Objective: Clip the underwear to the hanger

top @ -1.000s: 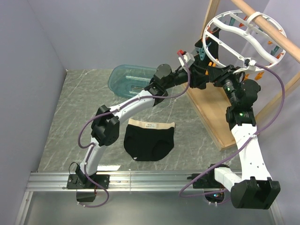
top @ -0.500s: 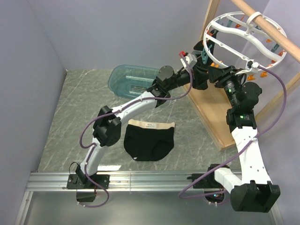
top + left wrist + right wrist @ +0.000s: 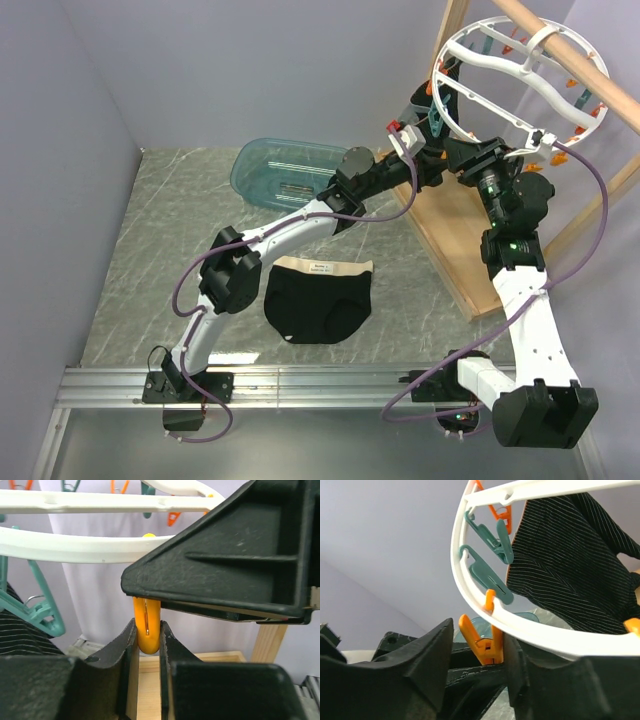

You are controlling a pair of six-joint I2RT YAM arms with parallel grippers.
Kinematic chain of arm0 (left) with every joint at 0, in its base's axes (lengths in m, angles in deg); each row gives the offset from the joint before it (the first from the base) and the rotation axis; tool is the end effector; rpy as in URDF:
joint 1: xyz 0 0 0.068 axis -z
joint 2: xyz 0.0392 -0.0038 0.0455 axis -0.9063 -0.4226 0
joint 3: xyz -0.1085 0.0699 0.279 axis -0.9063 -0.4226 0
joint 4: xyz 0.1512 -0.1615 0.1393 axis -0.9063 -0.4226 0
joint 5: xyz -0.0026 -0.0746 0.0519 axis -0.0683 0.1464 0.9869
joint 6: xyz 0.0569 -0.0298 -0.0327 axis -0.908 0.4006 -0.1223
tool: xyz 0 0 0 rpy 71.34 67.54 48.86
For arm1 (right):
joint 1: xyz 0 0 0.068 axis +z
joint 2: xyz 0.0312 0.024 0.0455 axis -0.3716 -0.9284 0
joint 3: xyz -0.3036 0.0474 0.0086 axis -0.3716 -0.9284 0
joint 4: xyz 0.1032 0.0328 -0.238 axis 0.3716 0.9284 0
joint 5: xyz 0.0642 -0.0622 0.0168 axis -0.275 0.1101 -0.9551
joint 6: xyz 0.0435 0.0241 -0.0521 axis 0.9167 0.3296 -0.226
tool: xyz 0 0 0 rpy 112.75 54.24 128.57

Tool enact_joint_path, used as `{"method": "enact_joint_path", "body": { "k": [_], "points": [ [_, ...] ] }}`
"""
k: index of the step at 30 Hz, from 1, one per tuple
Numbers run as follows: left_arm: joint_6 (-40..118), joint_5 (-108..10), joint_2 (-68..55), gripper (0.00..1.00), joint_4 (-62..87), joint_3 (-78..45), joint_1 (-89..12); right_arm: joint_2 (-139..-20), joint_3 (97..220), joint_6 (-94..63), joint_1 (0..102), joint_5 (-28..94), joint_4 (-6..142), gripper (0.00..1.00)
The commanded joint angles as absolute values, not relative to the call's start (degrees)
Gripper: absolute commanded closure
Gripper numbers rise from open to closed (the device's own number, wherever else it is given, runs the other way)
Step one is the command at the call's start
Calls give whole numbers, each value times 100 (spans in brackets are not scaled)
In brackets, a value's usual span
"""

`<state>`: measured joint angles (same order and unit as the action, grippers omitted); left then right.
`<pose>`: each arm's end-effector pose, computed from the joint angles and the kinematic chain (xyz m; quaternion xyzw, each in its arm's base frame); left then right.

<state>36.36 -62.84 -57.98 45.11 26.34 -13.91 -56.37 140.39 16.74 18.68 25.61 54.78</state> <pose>0.3406 -0.4575 0.4123 0.3442 0.4497 -0.5000 0.6552 0.2360 0.0022 0.4535 0.1316 0.6181 0.3138 0.7086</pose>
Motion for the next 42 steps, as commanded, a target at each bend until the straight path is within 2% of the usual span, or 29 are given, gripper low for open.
{"method": "enact_joint_path", "body": {
  "k": [1,3,9,12,13,16,17,22,26,30,33,38,42],
  "points": [
    [3348,-6349,-5557,100,4616,2577,-1297,-5733,14374,1783,1882,2807,5107,51],
    [3304,-6358,-5548,100,4616,2560,-1288,-5785,14391,1810,1891,2842,5116,55],
    [3251,-6367,-5469,98,4669,2419,-1279,-5812,14400,1722,1874,2825,5081,83],
    [3286,-6384,-5355,66,4677,2271,-1279,-5803,14383,1661,1874,2834,5116,97],
    [3286,-6376,-5311,48,4651,2218,-1279,-5803,14383,1643,1874,2842,5116,99],
    [3198,-6262,-5013,28,4511,1884,-1297,-5794,14383,1599,1874,2834,5108,100],
    [3207,-6235,-4907,25,4467,1770,-1332,-5803,14400,1564,1874,2816,5125,100],
    [3890,-6560,-3897,17,3756,750,-1831,-5829,14453,1432,1865,2755,5151,100],
    [3875,-6438,-2906,21,2535,-40,-2000,-5838,14453,1344,1874,2720,5160,100],
    [4277,-5692,-2175,24,1165,-1110,-2052,-5847,14462,1300,1874,2702,5160,100],
    [5260,-5208,-1515,28,495,-2032,-2403,-5829,14444,1247,1874,2684,5178,100],
    [5877,-3986,-917,31,-919,-2834,-2492,-5821,14427,1177,1874,2623,5230,100],
    [6115,-3433,-687,27,-1026,-3574,-2510,-5829,14409,1124,1874,2605,5230,100]
  ]
}}
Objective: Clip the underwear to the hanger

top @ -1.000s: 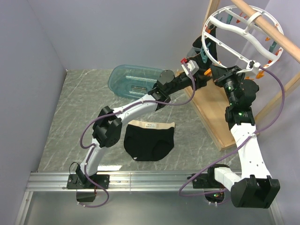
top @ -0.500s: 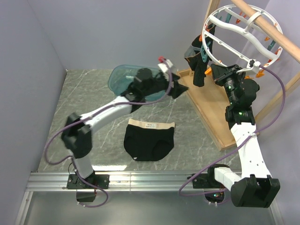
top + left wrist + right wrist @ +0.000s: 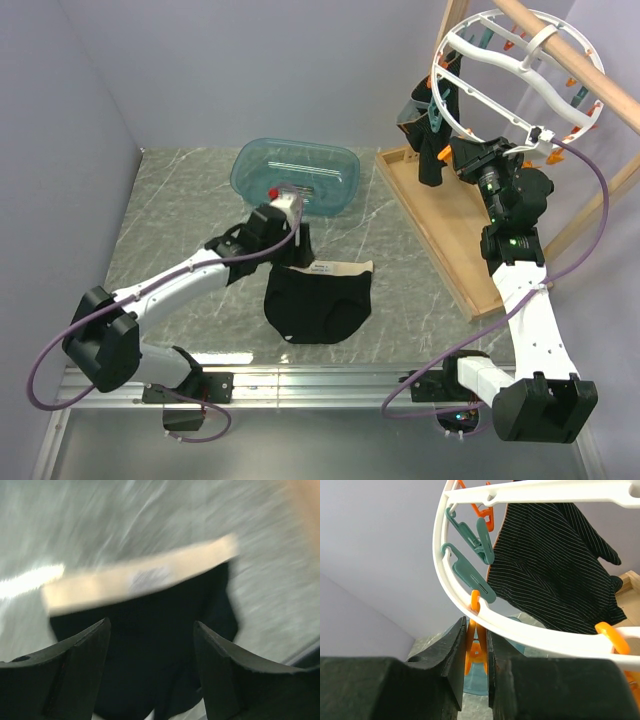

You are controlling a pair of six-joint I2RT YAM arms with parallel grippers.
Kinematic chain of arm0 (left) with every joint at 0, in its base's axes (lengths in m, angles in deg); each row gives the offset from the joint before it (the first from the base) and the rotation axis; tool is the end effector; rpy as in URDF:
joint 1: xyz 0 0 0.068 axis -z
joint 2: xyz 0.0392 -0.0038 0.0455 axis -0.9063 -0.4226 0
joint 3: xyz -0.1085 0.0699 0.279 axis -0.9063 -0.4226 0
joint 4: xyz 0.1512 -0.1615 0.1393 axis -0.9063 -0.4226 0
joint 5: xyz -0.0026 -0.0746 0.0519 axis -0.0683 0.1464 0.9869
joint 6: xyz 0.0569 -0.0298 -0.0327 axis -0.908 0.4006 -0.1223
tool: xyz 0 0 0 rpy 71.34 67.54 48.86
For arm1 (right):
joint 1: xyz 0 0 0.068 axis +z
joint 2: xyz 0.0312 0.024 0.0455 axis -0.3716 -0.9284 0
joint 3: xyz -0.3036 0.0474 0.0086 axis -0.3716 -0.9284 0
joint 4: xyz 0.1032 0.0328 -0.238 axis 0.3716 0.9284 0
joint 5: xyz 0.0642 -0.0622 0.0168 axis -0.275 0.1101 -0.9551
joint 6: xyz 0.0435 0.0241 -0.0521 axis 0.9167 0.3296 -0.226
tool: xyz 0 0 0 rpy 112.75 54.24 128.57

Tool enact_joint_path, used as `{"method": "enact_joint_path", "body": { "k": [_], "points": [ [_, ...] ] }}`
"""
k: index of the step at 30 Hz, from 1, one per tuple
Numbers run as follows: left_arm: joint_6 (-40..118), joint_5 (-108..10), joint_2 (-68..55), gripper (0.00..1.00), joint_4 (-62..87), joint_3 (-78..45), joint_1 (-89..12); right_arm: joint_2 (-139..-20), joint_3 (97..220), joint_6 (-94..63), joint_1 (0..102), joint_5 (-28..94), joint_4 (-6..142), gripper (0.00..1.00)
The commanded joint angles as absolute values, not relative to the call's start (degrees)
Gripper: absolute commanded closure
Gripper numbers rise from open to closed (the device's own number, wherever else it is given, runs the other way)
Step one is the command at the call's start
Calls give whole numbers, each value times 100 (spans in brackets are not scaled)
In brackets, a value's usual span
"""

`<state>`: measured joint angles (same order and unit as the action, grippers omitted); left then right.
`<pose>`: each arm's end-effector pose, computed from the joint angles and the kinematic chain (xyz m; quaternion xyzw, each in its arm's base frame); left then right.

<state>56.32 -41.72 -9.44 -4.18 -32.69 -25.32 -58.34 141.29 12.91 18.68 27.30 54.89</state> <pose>0.2412 -0.2012 0.2884 0.0882 0.8906 -0.2569 0.3647 0.2467 -0.0001 0.4516 0.1253 0.6267 0.2805 0.7161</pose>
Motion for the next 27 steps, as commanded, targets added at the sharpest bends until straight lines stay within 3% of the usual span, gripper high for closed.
{"method": "enact_joint_path", "body": {
  "k": [1,6,12,20,27],
  "points": [
    [6159,-3292,-687,27,-1062,-3636,-2510,-5803,14400,1116,1865,2605,5222,100],
    [6283,-2413,-1214,30,-1430,-3435,-2536,-5768,14348,1107,1874,2614,5204,100],
    [6230,-2271,-2163,38,-1387,-2916,-2571,-5759,14251,1098,1874,2640,5178,100],
    [6345,-2385,-3129,33,-1282,-2512,-2606,-5777,14268,1045,1874,2570,5178,100],
    [6380,-2535,-3772,37,-1352,-2441,-2764,-5724,14251,993,1865,2579,5178,100]
  ]
}}
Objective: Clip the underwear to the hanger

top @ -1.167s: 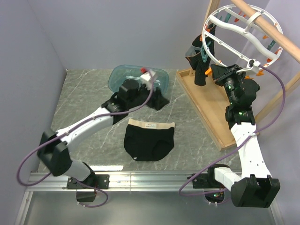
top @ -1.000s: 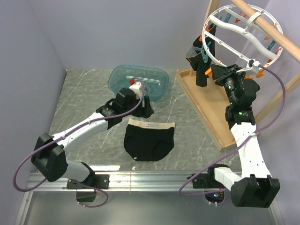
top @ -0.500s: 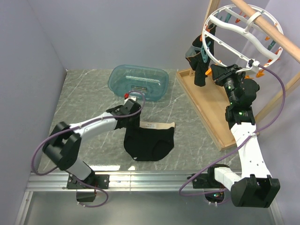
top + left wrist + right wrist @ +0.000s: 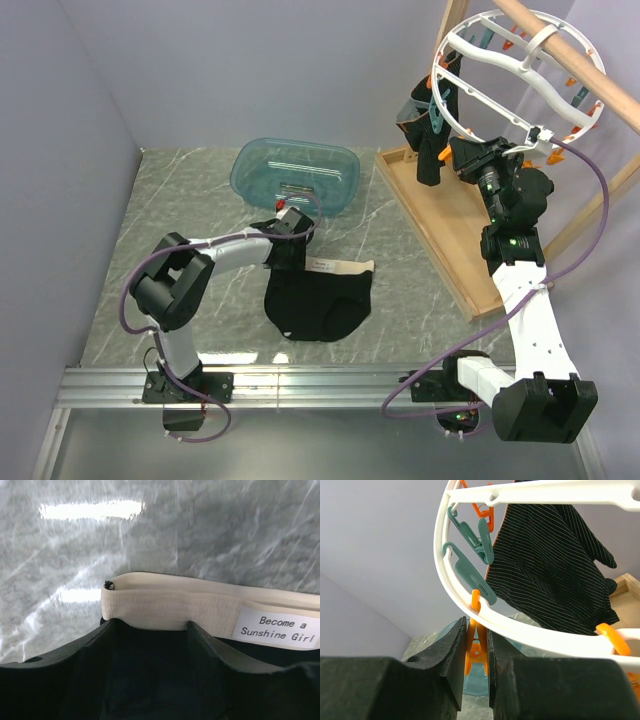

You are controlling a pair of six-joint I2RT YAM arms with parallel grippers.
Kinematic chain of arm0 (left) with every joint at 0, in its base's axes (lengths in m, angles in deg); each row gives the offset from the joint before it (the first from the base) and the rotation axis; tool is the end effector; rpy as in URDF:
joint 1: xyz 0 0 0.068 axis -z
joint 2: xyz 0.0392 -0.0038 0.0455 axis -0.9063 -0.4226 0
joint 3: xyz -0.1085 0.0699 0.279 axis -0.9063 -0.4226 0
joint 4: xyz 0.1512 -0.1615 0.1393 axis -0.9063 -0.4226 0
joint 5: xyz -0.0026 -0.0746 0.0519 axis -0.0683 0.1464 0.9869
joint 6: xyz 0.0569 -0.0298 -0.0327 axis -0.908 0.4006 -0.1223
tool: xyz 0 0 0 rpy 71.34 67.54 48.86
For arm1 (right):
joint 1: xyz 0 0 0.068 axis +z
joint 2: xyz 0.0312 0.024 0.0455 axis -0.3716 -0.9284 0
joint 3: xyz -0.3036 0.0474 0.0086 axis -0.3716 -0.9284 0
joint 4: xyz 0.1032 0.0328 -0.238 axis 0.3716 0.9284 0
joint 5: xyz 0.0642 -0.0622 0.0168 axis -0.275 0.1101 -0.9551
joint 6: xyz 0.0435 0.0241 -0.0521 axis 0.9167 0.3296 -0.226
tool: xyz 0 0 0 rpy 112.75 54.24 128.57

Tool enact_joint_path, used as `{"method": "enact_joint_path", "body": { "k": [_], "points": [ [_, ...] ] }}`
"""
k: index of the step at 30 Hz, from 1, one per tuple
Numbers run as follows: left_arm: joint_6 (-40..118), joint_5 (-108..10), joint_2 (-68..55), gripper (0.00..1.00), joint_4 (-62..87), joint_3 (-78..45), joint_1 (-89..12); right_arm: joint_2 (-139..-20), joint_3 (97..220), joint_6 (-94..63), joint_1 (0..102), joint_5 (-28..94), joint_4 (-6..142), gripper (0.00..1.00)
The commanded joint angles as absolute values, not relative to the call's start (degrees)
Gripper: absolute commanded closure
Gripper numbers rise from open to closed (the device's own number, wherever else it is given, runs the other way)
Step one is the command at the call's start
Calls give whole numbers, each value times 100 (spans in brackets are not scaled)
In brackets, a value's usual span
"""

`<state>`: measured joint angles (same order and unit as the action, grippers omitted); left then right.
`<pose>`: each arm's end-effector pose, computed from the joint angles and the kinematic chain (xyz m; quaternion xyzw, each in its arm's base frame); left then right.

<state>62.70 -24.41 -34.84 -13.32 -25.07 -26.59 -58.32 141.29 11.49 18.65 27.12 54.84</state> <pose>0.3030 -0.2187 0.1749 -0.0052 0.9648 -0.0224 0.2620 0.2466 -0.0001 0.4518 0.1163 0.6280 0.2724 0.7196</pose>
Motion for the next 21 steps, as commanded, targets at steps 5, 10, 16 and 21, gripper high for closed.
{"method": "enact_joint_path", "body": {
  "k": [5,10,16,21],
  "points": [
    [6248,-2965,-3983,61,-1203,-2389,-2791,-5706,14216,1001,1865,2596,5195,100],
    [5748,-3106,-3826,88,-633,-2196,-2686,-5733,14207,1036,1865,2544,5187,100],
    [4694,-3158,-3308,100,700,-1967,-2308,-5768,14198,1089,1865,2438,5125,100],
    [3814,-3492,-3026,100,2056,-1967,-2027,-5803,14163,1142,1865,2315,5134,100]
  ]
}}
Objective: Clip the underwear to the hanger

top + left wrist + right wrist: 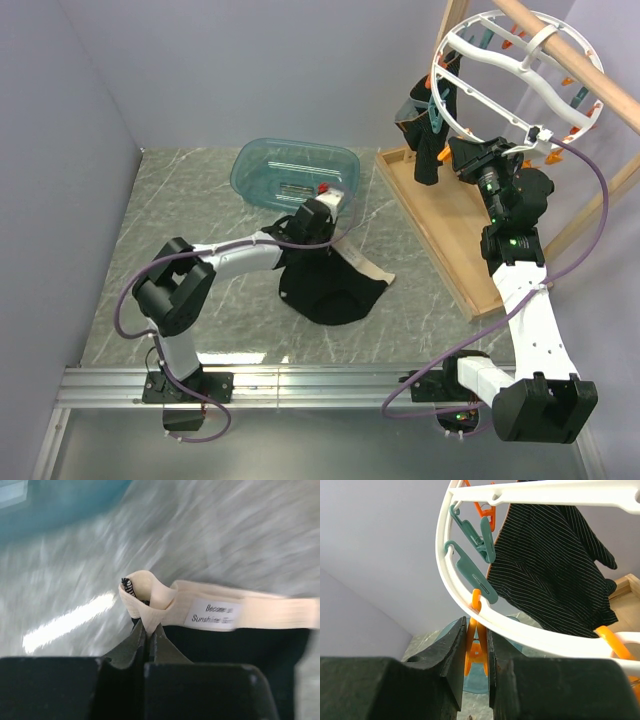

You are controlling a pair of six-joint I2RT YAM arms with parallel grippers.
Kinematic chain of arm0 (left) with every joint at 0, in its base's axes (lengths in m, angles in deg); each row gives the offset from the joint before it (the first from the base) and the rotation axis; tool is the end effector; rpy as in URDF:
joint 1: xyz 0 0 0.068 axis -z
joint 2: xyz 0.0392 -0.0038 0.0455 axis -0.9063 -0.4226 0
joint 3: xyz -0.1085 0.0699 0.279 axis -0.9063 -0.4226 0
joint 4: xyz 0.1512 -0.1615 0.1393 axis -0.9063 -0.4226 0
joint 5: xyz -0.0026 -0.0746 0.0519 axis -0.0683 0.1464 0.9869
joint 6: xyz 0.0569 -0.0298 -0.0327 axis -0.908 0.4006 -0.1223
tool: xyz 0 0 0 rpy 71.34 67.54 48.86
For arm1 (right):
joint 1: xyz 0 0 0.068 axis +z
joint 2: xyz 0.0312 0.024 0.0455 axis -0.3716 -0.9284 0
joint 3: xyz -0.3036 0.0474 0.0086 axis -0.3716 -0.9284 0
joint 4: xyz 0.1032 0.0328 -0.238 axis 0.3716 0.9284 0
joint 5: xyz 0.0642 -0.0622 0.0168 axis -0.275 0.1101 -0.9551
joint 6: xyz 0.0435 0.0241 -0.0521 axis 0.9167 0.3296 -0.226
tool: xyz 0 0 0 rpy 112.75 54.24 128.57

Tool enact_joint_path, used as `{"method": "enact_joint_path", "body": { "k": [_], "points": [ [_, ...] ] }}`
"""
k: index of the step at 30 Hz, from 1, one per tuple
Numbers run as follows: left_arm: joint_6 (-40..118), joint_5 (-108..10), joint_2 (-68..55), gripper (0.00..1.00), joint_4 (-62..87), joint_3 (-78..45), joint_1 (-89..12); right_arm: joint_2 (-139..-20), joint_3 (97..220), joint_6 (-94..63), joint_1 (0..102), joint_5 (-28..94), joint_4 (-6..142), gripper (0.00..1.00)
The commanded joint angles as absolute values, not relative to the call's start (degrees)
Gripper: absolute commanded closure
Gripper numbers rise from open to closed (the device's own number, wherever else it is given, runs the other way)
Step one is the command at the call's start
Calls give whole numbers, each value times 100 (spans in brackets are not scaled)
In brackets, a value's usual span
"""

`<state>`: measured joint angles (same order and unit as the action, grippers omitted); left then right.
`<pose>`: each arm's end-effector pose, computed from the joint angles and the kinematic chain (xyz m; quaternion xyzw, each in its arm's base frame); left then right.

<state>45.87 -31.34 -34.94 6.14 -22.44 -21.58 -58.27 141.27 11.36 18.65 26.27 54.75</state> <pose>0.3116 -0.2813 0.2139 0.1645 0.8959 -0.1436 0.3869 0.2461 0.0008 0.4520 0.1097 0.6287 0.2760 0.7187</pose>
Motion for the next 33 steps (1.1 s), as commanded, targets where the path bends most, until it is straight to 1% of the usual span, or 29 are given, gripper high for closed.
{"method": "enact_joint_path", "body": {
  "k": [1,6,15,24,33],
  "points": [
    [3709,-3615,-2990,100,2215,-1932,-1992,-5803,14172,1142,1865,2298,5134,100],
    [3286,-4239,-3025,100,3102,-1756,-1903,-5847,14145,1221,1865,1990,5064,100],
    [3251,-5100,-3244,100,3543,-1001,-1877,-5891,14014,1388,1874,1516,4897,100],
    [3453,-5426,-3719,100,3219,176,-1816,-5961,13987,1432,1882,1296,4765,100],
    [3839,-6128,-4035,100,2982,880,-1789,-6014,13926,1344,1918,1094,4572,100]
  ]
}}
